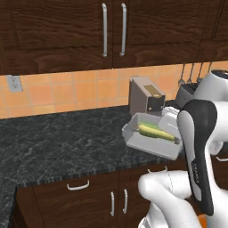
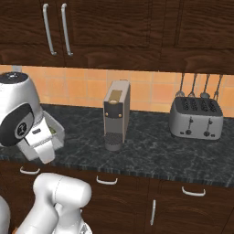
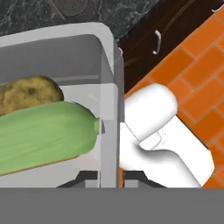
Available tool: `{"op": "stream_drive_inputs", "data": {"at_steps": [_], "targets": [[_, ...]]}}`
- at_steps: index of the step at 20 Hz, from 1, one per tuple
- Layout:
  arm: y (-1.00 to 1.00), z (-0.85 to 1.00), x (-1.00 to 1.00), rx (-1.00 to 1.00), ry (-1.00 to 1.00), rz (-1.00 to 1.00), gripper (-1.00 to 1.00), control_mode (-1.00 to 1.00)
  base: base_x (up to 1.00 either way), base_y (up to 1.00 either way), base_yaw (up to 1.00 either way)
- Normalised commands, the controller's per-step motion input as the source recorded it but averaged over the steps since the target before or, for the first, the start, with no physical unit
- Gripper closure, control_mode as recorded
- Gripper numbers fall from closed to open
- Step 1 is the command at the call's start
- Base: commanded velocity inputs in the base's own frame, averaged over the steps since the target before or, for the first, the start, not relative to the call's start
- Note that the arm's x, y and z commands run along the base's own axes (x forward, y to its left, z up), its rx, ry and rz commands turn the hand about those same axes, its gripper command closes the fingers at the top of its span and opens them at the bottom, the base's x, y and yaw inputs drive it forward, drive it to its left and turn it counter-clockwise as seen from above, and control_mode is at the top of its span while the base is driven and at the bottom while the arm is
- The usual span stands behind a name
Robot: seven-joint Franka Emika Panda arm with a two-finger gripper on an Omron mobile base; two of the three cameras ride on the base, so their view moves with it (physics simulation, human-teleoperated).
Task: Take the meat container that has the shrimp and place it on the second highest rack of the freezer. Then take the vegetable container that has the corn and potato and place it on the highest rack of the freezer.
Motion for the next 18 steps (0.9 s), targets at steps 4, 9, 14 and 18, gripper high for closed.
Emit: {"op": "stream_drive_inputs", "data": {"at_steps": [4, 9, 14, 18], "targets": [[0.0, 0.0, 0.0, 0.0, 0.0, 0.0, 1.0, 1.0, -0.83, -0.17, -0.07], [0.0, 0.0, 0.0, 0.0, 0.0, 0.0, 1.0, 1.0, -0.4, -0.81, -0.4], [0.0, 0.0, 0.0, 0.0, 0.0, 0.0, 1.0, 1.0, 0.01, -0.53, -0.76], [0.0, 0.0, 0.0, 0.0, 0.0, 0.0, 1.0, 1.0, 0.0, -0.4, -0.81]]}}
